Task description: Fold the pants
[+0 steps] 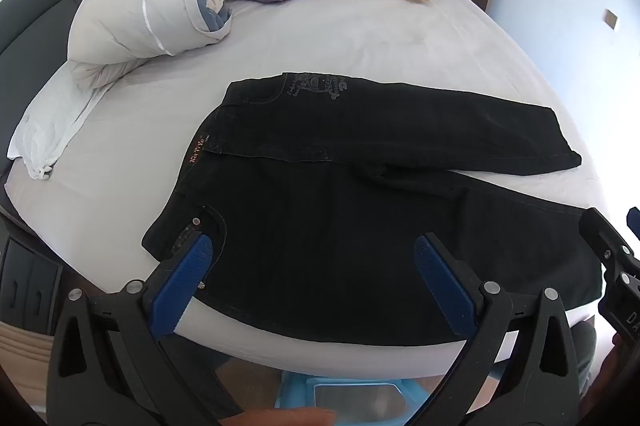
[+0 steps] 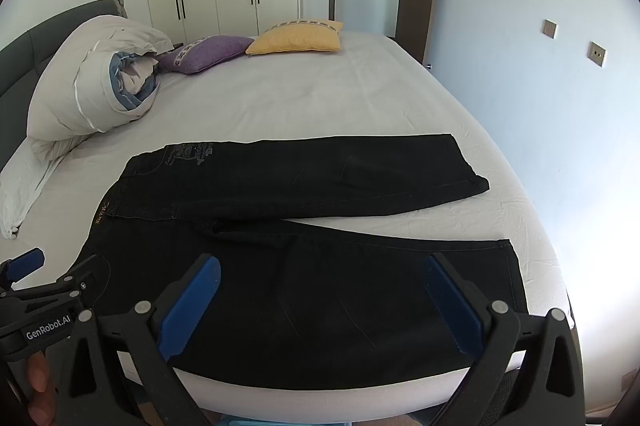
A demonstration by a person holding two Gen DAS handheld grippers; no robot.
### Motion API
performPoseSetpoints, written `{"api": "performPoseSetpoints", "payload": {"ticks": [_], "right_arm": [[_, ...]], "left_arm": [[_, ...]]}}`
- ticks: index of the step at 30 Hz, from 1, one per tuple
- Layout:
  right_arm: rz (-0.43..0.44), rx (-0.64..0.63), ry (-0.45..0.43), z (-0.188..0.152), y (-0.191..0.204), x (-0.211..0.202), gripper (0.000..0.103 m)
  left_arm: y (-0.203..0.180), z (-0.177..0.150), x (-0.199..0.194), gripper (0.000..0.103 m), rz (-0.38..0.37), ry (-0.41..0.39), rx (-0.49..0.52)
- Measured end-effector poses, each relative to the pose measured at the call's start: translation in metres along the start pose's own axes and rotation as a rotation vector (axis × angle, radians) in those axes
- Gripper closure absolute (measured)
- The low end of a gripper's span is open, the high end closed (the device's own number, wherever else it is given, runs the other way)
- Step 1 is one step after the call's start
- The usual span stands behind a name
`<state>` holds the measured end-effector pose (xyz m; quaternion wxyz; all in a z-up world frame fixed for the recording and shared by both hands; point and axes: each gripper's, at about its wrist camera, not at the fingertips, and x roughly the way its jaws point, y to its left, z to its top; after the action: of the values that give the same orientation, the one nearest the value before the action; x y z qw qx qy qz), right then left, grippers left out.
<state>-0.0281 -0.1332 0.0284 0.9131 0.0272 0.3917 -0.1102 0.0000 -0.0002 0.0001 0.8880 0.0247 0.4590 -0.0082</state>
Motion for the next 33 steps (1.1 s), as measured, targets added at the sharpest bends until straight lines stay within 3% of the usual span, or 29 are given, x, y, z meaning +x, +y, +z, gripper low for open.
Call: {"api": "performPoseSetpoints", "payload": {"ticks": [33], "right_arm": [[-0.003,-0.002,0.010,-0.0085,0.0025,0.0027,0.000]], "left_arm": [[0.0039,-0.0050,0.0044,0.000,0.001,0.008,0.009]]}}
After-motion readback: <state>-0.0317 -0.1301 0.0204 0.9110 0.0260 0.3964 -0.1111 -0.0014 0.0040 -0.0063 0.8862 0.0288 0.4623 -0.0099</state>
